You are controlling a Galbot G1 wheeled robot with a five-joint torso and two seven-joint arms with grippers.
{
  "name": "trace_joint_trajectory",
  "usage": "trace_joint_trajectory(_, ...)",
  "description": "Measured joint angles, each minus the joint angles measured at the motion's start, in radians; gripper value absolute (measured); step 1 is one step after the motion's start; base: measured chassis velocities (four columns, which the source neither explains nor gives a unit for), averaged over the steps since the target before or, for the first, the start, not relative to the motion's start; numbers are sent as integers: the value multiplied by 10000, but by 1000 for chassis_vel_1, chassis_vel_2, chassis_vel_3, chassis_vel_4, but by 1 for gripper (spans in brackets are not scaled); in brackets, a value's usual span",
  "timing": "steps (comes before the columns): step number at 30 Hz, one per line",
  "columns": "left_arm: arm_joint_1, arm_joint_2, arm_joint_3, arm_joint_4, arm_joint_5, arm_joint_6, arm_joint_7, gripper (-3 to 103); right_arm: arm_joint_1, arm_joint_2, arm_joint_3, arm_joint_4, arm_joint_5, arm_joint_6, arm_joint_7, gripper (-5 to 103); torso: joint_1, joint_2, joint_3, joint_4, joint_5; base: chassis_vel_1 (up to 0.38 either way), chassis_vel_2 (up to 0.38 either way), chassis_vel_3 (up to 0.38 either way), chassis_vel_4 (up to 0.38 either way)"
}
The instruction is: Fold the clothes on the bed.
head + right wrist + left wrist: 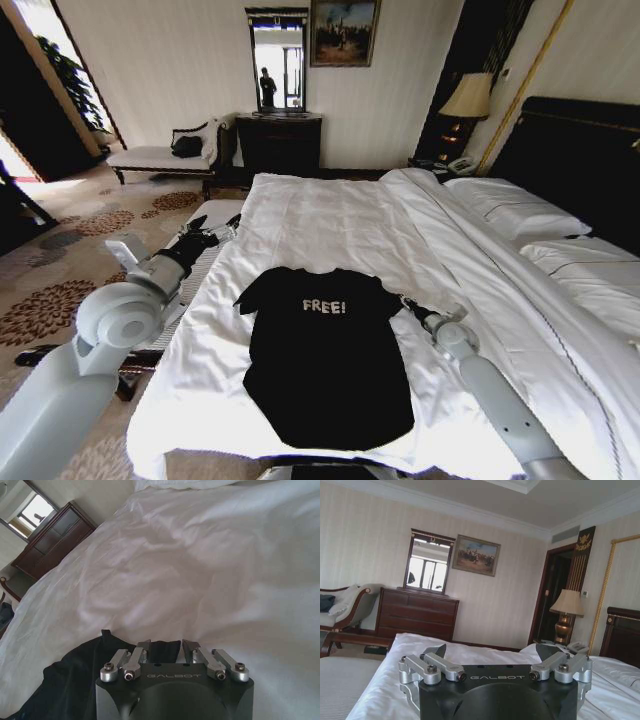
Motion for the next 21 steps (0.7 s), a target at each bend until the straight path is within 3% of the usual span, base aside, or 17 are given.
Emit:
trace_joint_trajectory(3, 24, -17, 23, -7, 15, 5, -3, 100, -6, -16, 10, 4, -10, 20, -6, 32, 0, 0, 0, 1, 0, 0, 0, 0, 0)
trace_joint_trajectory(7, 44, -62, 35, -15, 46, 12, -5, 100, -126, -49, 56, 138, -30, 31, -11, 10, 0, 0, 0, 0, 0, 0, 0, 0, 0)
trace_joint_trajectory(10, 70, -79, 42, 10, 196, 13, -5, 100, -181, -53, 66, 187, -81, 31, -16, 2, 0, 0, 0, 1, 1, 0, 0, 0, 0)
trace_joint_trajectory(21, 220, -89, -66, -14, 350, 16, -2, 100, -411, -156, 376, 652, -103, 149, -15, 0, -1, 1, 0, 0, 1, 0, 0, 0, 0)
